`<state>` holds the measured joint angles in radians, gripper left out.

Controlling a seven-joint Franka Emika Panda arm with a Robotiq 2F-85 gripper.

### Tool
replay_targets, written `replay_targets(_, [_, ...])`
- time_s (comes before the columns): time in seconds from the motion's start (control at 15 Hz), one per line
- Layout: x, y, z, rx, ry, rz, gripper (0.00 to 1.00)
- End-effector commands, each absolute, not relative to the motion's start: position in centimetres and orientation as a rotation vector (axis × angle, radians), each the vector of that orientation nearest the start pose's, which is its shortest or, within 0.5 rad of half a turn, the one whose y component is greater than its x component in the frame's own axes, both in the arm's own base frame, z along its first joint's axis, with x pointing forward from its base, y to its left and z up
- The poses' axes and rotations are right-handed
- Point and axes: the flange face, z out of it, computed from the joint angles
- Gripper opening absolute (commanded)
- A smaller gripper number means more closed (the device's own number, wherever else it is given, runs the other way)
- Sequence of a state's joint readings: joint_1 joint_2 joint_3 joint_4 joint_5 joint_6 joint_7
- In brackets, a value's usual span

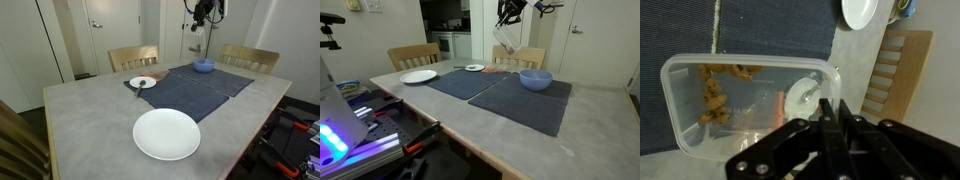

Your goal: Pour the contents in the lunchbox into the bowl

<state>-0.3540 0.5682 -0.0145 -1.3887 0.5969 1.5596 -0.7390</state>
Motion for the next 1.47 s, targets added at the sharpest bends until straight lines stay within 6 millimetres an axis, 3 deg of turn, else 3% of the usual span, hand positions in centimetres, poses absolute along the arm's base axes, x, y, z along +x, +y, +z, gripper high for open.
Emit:
replay_targets(0.0, [65.3,-20.3,37.3,-2.357,-0.270,-0.010,0.02])
replay_targets(0.93, [64.7,-29.5,36.7,-2.248,0.001,-0.206,0.02])
replay_targets(1.4, [64.5,-31.8,35.9,-2.168,0.090,-0.261,0.02])
